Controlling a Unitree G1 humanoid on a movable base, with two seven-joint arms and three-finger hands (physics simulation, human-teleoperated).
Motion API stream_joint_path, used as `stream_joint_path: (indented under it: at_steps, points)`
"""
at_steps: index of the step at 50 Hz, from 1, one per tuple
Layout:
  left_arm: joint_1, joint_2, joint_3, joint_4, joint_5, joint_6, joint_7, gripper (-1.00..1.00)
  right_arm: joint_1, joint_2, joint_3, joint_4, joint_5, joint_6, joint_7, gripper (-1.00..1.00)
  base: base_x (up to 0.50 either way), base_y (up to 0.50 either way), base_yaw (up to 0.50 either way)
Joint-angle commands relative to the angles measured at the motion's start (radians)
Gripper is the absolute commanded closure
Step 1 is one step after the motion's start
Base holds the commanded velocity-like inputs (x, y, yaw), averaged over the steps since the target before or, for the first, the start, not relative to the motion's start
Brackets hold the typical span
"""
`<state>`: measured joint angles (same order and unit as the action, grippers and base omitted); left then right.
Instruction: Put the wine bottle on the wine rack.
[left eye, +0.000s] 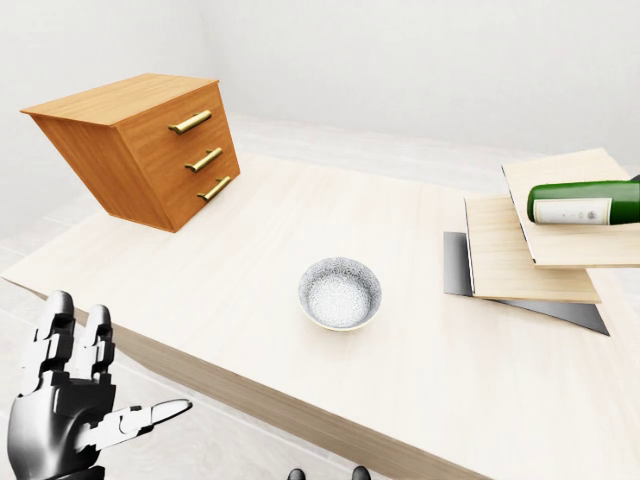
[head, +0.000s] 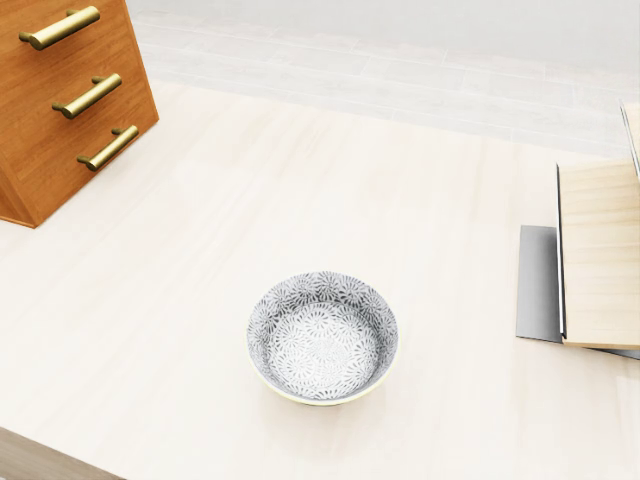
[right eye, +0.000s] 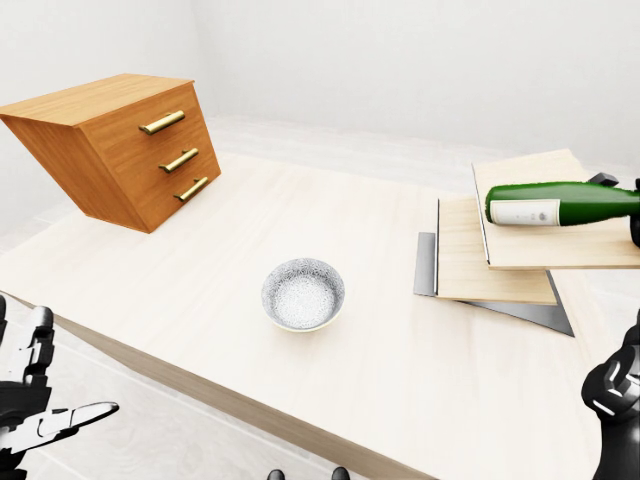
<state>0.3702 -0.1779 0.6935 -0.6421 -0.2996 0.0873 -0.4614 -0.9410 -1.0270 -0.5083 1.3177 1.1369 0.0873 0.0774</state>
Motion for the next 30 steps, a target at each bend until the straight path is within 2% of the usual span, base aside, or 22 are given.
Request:
stream_joint_path:
  at_steps: [1, 5, 7, 10, 18, 19, 22, 25, 30]
  points:
    - [0.001, -0.002, -0.003, -0.001, 0.003, 0.000, -0.002, -1.00, 0.009, 0.004, 0.018, 0.010, -0.055, 0.000, -0.019, 1.00, 0.00, 0.00, 0.00]
    - [0.000, -0.001, -0.003, -0.001, 0.003, 0.000, -0.001, -1.00, 0.013, 0.004, 0.016, 0.010, -0.053, 0.000, -0.021, 0.82, 0.00, 0.00, 0.00]
    - [0.000, -0.002, -0.004, 0.001, 0.004, 0.000, -0.002, -1.00, 0.013, 0.005, 0.016, 0.009, -0.053, 0.000, -0.021, 0.80, 0.00, 0.00, 0.00]
    - [0.000, -0.001, -0.003, 0.001, 0.003, 0.000, -0.002, -1.00, 0.013, 0.007, 0.018, 0.010, -0.054, 0.000, -0.022, 0.62, 0.00, 0.00, 0.00]
    - [0.000, 0.000, -0.001, 0.000, 0.001, 0.000, -0.001, -1.00, 0.013, 0.007, 0.019, 0.009, -0.056, 0.000, -0.024, 0.51, 0.00, 0.00, 0.00]
    - [-0.002, -0.001, -0.004, 0.007, 0.007, 0.000, -0.002, -1.00, 0.013, 0.007, 0.017, 0.011, -0.056, 0.000, -0.024, 0.37, 0.00, 0.00, 0.00]
    - [-0.002, -0.001, -0.006, 0.008, 0.008, 0.000, -0.002, -1.00, 0.015, 0.007, 0.017, 0.010, -0.056, 0.000, -0.025, 0.36, 0.00, 0.00, 0.00]
    - [-0.003, 0.001, -0.004, 0.009, 0.005, 0.000, -0.001, -1.00, 0.017, 0.007, 0.016, 0.009, -0.055, 0.000, -0.026, 0.22, 0.00, 0.00, 0.00]
    - [0.000, 0.001, -0.003, 0.010, 0.002, 0.000, -0.003, -1.00, 0.017, 0.009, 0.015, 0.009, -0.054, 0.000, -0.027, 0.14, 0.00, 0.00, 0.00]
